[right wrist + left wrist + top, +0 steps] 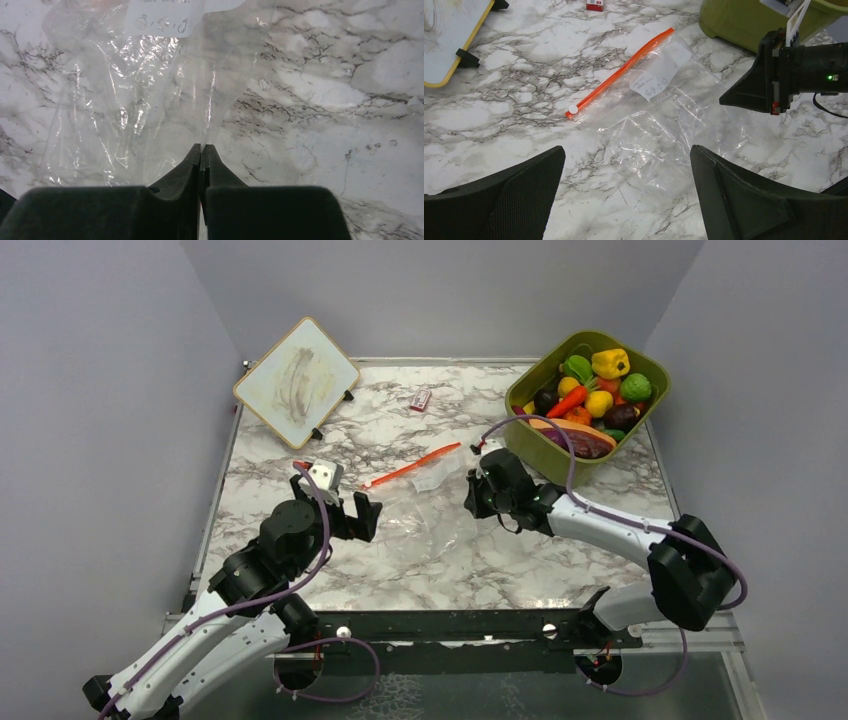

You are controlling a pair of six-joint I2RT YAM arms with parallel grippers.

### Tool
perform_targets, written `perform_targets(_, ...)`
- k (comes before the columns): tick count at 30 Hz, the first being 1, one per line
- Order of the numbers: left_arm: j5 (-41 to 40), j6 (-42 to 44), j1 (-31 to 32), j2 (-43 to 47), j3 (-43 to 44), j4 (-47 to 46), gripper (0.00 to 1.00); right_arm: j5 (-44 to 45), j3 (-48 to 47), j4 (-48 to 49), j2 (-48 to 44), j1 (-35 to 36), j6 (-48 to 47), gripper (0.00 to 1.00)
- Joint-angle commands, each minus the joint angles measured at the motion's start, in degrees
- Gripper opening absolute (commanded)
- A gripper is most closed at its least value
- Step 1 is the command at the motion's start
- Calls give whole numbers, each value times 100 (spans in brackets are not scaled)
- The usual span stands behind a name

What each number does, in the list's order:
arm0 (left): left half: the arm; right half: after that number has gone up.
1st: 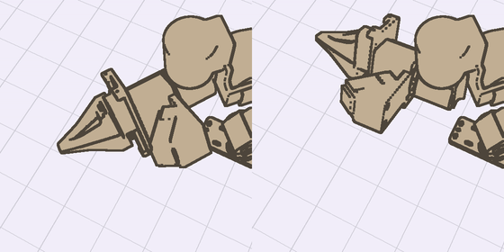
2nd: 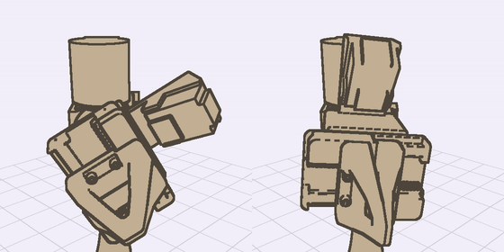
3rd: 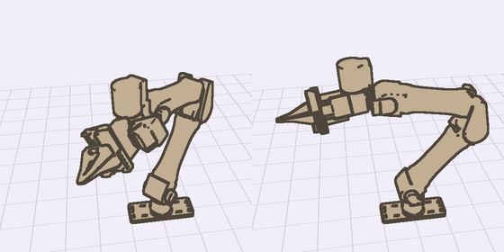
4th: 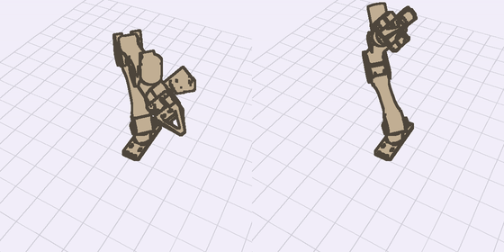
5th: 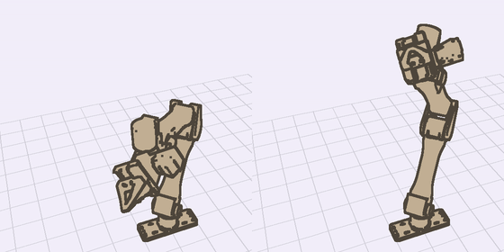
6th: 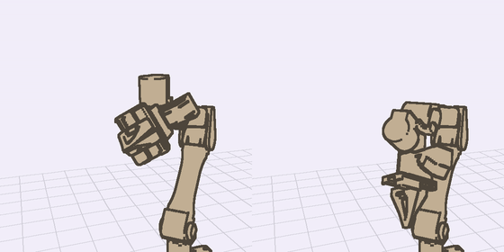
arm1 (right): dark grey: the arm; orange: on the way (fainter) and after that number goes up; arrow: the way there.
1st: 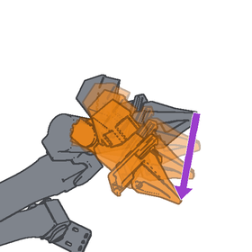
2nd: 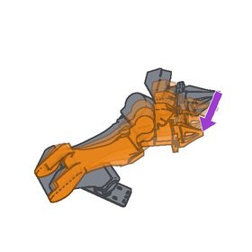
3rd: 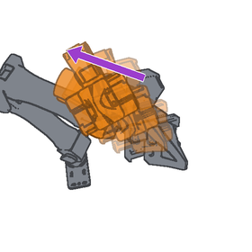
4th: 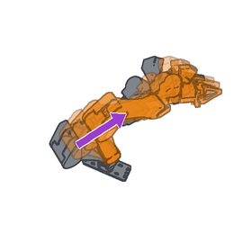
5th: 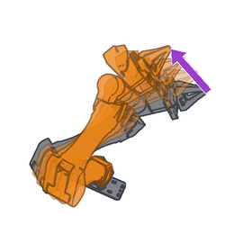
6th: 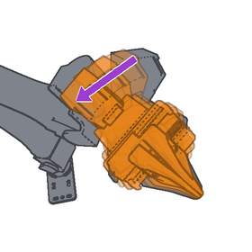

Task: Place the food in the zip-top bag and seal the zipper
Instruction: Pick up the zipper food storage bag at the center of the board.

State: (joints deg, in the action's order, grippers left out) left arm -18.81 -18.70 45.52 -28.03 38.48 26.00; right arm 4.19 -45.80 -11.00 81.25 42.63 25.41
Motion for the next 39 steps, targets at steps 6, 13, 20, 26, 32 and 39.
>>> perform_targets(6, 334, 76, 28, -167, 21, 18, 91, -121, -53, -265, -1236, -36, -1350, 1)
perform_targets(13, 726, 287, 28, -322, 277, 18, 87, -907, -79, -848, -2650, -36, -2175, 1)
perform_targets(20, 716, -251, 26, -756, 1213, 456, 72, -2703, 383, -844, -4458, -38, -3351, 1)
perform_targets(26, 1275, -616, 30, -990, 1559, 511, 68, -3673, 396, -1163, -5140, -36, -3988, 1)
perform_targets(32, 952, -546, 27, -767, 1917, 760, 59, -4806, 289, -1587, -5170, -36, -4400, 1)
perform_targets(39, 2032, 151, 29, -405, 2006, 743, 66, -5259, 494, -1405, -5446, -36, -4544, 1)
